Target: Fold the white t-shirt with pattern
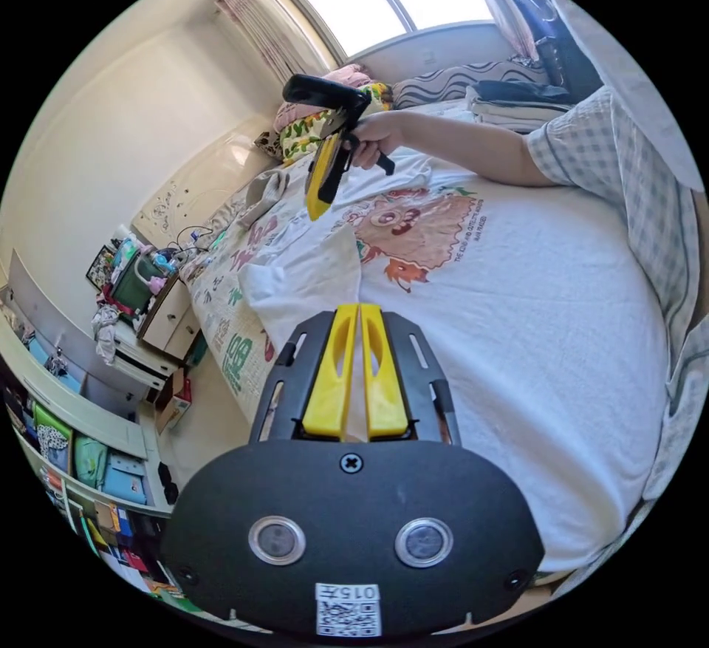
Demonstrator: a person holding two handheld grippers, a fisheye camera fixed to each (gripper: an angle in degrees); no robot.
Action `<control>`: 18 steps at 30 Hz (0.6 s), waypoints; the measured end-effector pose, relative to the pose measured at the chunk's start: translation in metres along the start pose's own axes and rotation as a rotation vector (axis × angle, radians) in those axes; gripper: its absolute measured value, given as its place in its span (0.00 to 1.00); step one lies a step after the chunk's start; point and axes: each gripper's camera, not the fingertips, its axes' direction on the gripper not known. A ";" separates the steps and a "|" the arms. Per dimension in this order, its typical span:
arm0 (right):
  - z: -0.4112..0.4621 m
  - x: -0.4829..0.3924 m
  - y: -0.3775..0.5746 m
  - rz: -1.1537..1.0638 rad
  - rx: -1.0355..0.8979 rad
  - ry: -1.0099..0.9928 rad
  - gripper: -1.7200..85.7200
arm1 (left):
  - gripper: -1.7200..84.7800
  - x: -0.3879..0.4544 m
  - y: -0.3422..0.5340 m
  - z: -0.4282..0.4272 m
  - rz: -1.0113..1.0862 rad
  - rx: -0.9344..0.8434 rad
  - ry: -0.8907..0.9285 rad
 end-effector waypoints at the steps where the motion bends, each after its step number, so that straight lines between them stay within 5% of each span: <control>1: 0.015 -0.001 -0.004 0.004 -0.117 0.018 0.02 | 0.02 -0.003 0.002 -0.003 -0.015 0.015 -0.025; 5: 0.016 -0.005 -0.007 0.032 -0.143 0.068 0.01 | 0.02 -0.019 0.001 0.011 -0.068 -0.017 0.030; 7: -0.024 -0.004 0.002 0.129 0.035 0.187 0.01 | 0.02 -0.024 -0.012 0.051 -0.028 -0.197 0.160; 9: -0.056 0.005 0.021 0.275 0.174 0.347 0.01 | 0.02 -0.041 -0.021 0.045 -0.031 -0.181 0.190; 13: -0.091 0.046 0.079 0.657 0.205 0.659 0.05 | 0.02 -0.123 -0.061 0.024 -0.157 0.032 0.076; 18: -0.098 0.078 0.124 0.897 0.150 0.697 0.12 | 0.04 -0.217 -0.102 0.116 -0.399 -0.072 0.019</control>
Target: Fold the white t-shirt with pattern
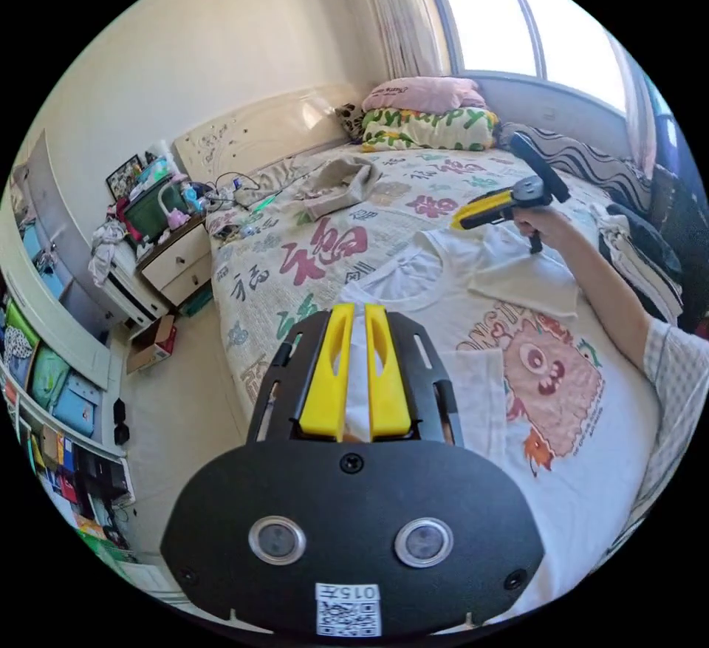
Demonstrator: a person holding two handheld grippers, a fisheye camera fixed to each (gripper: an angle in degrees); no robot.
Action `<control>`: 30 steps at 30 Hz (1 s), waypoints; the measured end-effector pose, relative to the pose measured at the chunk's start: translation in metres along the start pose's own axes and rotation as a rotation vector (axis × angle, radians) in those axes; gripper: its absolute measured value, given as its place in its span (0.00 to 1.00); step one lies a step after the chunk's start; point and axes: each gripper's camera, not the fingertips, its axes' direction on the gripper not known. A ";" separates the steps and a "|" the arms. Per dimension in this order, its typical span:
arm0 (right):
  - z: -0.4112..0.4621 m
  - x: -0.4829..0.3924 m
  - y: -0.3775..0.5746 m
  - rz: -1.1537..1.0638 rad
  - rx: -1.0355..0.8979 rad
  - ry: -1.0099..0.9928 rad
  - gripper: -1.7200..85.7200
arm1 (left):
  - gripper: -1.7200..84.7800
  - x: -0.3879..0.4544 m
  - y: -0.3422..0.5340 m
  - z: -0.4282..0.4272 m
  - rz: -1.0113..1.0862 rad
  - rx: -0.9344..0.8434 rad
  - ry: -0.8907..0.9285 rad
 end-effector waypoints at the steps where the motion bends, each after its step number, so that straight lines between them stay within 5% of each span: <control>1: 0.002 0.005 -0.002 0.023 -0.015 -0.011 0.14 | 0.04 -0.012 -0.012 0.027 -0.041 -0.040 0.008; 8: 0.017 -0.008 -0.008 -0.018 -0.110 0.049 0.17 | 0.05 -0.034 -0.036 0.125 -0.089 -0.225 -0.065; 17: -0.014 -0.061 0.017 -0.186 -0.074 0.170 0.02 | 0.02 -0.024 -0.026 0.123 -0.082 -0.207 -0.065; 30: -0.301 -0.154 0.172 -0.490 0.221 0.081 0.01 | 0.02 0.053 0.048 -0.173 0.020 0.145 0.008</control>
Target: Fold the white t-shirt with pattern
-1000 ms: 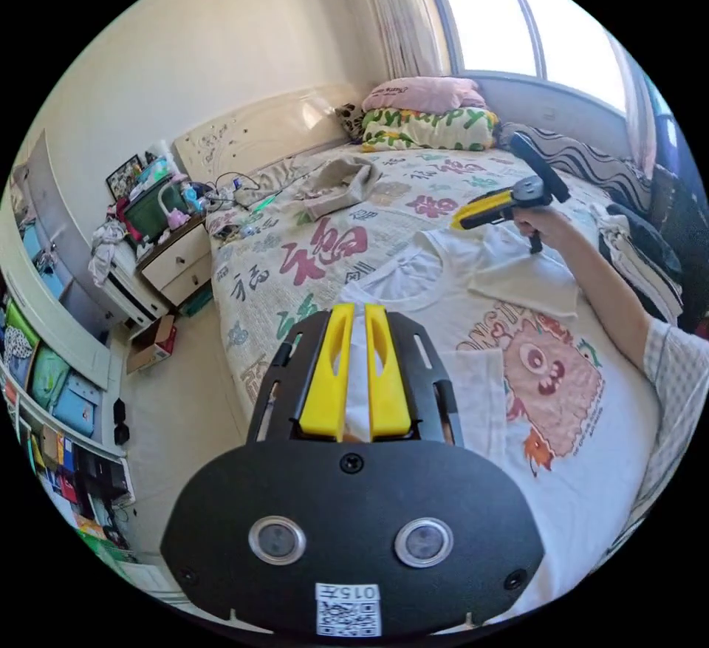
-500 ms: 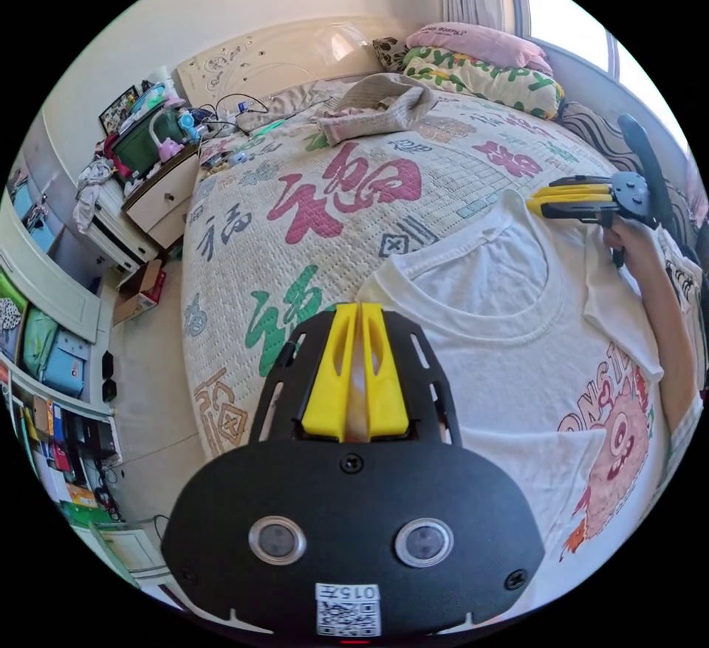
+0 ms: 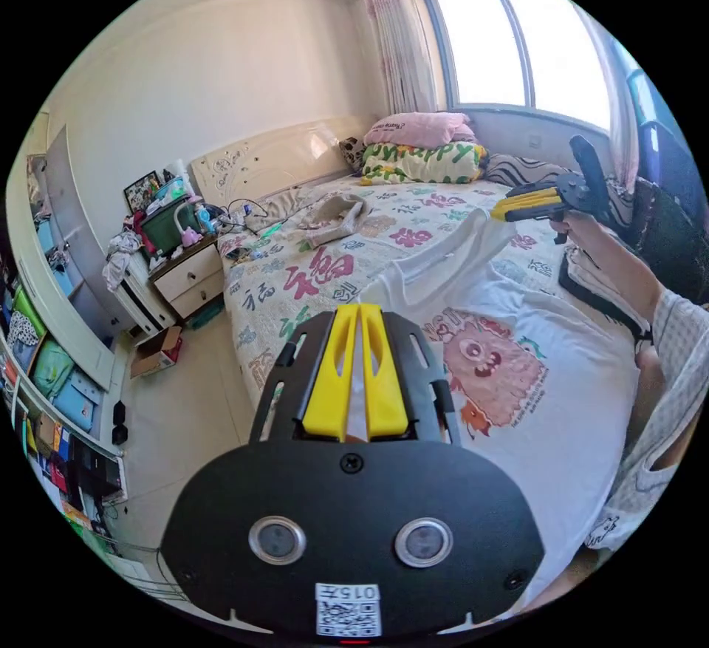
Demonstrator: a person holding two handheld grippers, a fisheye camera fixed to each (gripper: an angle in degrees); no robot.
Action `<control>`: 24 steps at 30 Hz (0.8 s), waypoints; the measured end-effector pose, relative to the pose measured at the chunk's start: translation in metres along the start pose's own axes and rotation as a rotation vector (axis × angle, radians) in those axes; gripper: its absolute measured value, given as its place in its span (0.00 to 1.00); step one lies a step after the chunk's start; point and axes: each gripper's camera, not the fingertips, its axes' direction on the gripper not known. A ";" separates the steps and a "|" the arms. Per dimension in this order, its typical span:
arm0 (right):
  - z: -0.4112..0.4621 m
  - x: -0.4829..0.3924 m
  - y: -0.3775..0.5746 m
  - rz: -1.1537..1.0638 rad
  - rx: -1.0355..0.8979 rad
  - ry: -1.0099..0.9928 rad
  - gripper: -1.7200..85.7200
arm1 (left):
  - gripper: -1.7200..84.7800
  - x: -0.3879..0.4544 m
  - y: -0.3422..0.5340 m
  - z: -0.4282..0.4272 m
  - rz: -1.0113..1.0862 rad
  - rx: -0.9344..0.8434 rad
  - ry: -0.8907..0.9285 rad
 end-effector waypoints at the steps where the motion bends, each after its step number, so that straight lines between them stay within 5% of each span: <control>1: -0.030 -0.021 0.016 -0.029 0.001 -0.040 0.01 | 0.02 0.024 0.021 -0.035 0.031 0.017 0.015; 10: -0.129 -0.193 0.155 -0.205 -0.170 -0.287 0.01 | 0.02 0.220 0.189 -0.164 0.267 -0.162 0.075; 20: -0.186 -0.244 0.205 -0.209 -0.213 -0.305 0.01 | 0.02 0.291 0.225 -0.223 0.321 -0.172 0.067; 24: -0.172 -0.257 0.214 -0.272 -0.349 -0.307 0.01 | 0.02 0.306 0.236 -0.206 0.393 -0.323 0.077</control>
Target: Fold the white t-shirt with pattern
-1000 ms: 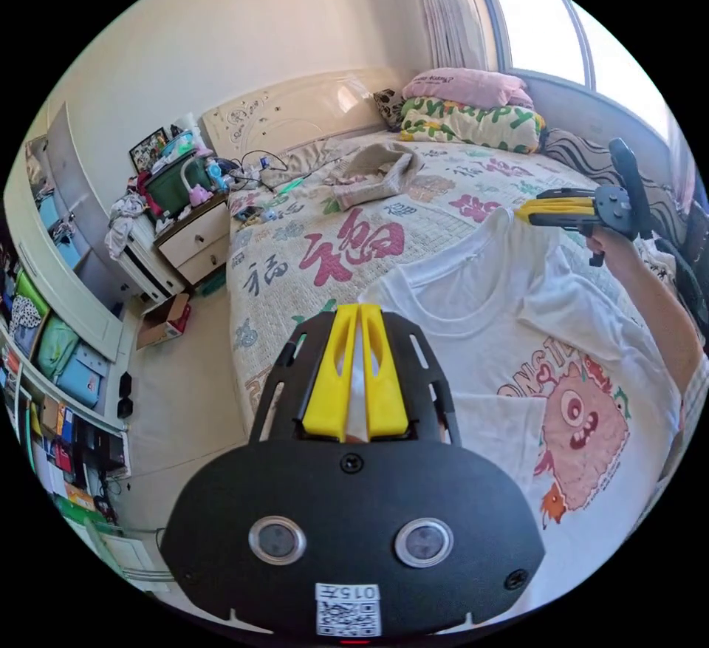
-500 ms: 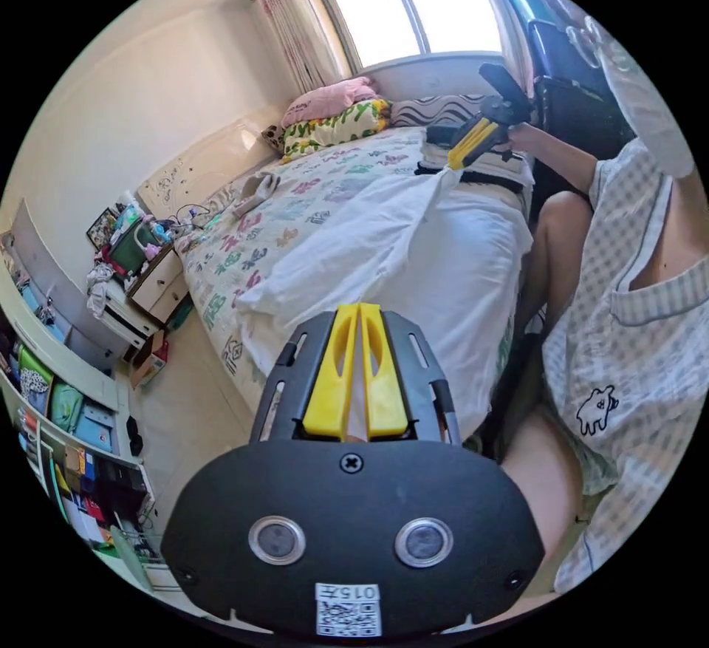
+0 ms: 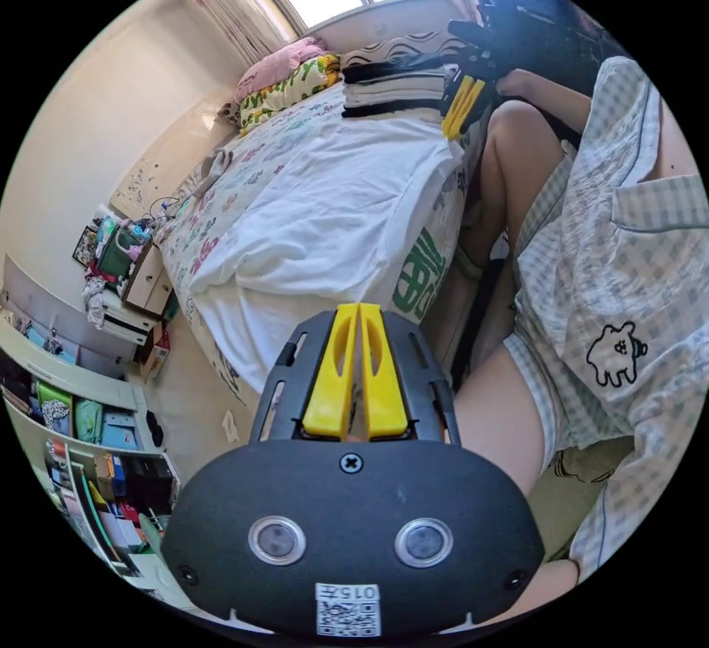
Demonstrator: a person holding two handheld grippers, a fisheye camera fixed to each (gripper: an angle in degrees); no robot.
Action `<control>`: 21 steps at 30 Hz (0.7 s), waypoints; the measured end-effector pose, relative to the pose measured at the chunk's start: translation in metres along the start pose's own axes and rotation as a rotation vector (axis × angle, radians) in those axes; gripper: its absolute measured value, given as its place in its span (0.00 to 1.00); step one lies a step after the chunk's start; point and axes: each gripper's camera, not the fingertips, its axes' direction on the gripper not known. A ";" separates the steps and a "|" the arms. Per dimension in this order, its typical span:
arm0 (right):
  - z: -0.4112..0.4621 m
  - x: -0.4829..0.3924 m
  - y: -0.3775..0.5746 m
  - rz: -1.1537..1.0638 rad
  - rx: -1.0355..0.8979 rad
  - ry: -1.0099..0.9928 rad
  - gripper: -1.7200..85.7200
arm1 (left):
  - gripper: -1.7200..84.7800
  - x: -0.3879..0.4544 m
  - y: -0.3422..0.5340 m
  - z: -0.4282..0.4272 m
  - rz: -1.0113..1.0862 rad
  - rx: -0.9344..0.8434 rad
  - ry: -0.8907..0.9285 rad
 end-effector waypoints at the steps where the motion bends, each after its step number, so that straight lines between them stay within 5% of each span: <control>1: -0.002 0.003 0.001 0.019 -0.018 0.020 0.01 | 0.02 -0.004 0.000 0.006 -0.014 -0.067 0.023; 5: -0.043 0.032 0.013 0.117 0.085 0.072 0.02 | 0.02 -0.035 0.010 -0.029 -0.101 -0.023 0.025; 9: -0.089 0.112 0.017 0.422 0.387 0.284 0.03 | 0.05 -0.128 0.015 -0.076 -0.456 0.322 -0.061; 11: -0.086 0.155 0.006 0.526 0.378 0.279 0.07 | 0.11 -0.176 0.006 -0.064 -0.598 0.396 -0.003; 18: 0.005 0.264 -0.003 0.739 0.181 -0.101 0.17 | 0.16 -0.289 -0.018 0.086 -0.905 0.084 0.070; 21: 0.026 0.276 0.002 0.762 0.122 -0.055 0.16 | 0.15 -0.309 -0.010 0.114 -0.990 0.047 0.099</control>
